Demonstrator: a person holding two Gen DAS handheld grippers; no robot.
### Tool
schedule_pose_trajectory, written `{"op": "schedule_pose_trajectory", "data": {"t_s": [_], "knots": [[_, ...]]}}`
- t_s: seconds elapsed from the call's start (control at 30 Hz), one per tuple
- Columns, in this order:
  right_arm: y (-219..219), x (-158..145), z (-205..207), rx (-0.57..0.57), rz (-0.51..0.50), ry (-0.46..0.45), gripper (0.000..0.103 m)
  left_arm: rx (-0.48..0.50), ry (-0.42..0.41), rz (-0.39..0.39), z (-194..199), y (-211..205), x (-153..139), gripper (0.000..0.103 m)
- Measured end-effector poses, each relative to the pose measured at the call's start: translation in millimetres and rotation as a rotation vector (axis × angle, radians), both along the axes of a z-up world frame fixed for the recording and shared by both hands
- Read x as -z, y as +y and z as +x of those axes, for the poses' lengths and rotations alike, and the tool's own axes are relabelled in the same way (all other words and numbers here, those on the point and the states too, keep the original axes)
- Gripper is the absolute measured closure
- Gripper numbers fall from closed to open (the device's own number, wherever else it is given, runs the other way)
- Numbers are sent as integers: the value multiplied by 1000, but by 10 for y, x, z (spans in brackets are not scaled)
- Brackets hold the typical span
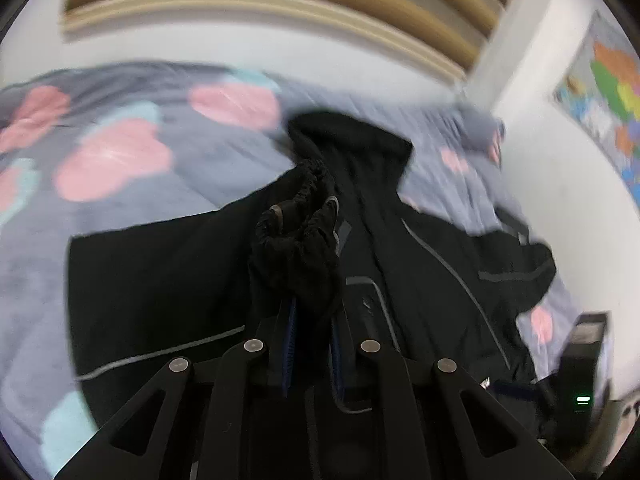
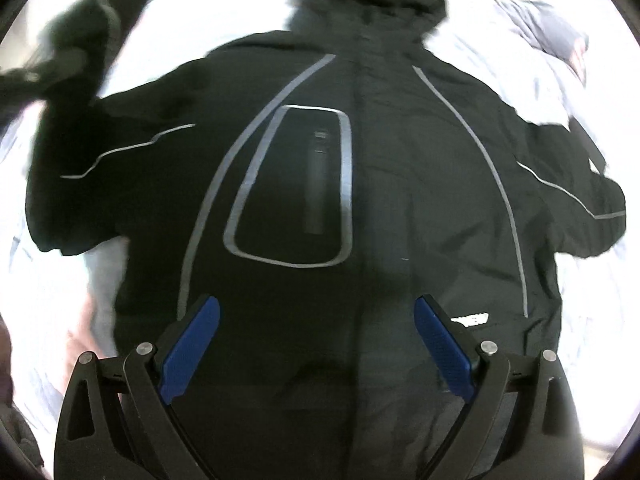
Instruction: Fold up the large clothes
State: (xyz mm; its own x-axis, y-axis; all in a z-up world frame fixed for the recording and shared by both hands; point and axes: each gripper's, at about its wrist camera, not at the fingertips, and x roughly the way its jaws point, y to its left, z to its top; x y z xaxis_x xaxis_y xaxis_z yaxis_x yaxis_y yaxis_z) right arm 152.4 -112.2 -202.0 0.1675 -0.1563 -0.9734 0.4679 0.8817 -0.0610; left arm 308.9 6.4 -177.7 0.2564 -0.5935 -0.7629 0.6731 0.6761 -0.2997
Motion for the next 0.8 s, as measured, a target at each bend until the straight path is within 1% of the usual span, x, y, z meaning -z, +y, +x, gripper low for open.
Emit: {"op": "schedule_pose_trajectory", "data": {"t_s": [0.1, 0.2, 0.3, 0.33, 0.4, 0.43, 0.47, 0.5, 0.53, 0.57, 0.63, 0.7, 0.8], "knots": [[-247, 49, -141, 58, -3, 13, 5, 50, 58, 71, -40, -360, 421, 88], [-436, 121, -243, 110, 10, 25, 5, 58, 128, 143, -6, -552, 875, 88], [-566, 172, -311, 132, 14, 35, 5, 64, 210, 151, 17, -551, 1168, 87], [-599, 182, -323, 133, 14, 36, 5, 63, 227, 140, 34, -516, 1180, 86], [-660, 208, -329, 129, 18, 34, 5, 74, 259, 111, 45, -465, 1137, 76], [-681, 205, -331, 126, 19, 28, 5, 88, 291, 82, 49, -427, 1091, 64], [-701, 190, -318, 123, 22, 14, 5, 94, 319, 52, 58, -380, 1037, 57], [-713, 165, -293, 119, 29, -3, 5, 95, 332, 28, 68, -330, 965, 55], [-733, 148, -256, 113, 40, -21, 5, 98, 338, 0, 45, -251, 865, 48], [-737, 124, -212, 105, 52, -44, 5, 98, 334, -22, 16, -186, 769, 40], [-734, 80, -62, 77, 87, -97, 5, 83, 302, -42, -26, -26, 582, 34], [-718, 96, 101, 44, 152, -151, 5, 59, 273, -42, -31, 127, 440, 34], [-724, 232, 339, 33, 261, -188, 5, 5, 236, -18, -24, 376, 311, 34]]}}
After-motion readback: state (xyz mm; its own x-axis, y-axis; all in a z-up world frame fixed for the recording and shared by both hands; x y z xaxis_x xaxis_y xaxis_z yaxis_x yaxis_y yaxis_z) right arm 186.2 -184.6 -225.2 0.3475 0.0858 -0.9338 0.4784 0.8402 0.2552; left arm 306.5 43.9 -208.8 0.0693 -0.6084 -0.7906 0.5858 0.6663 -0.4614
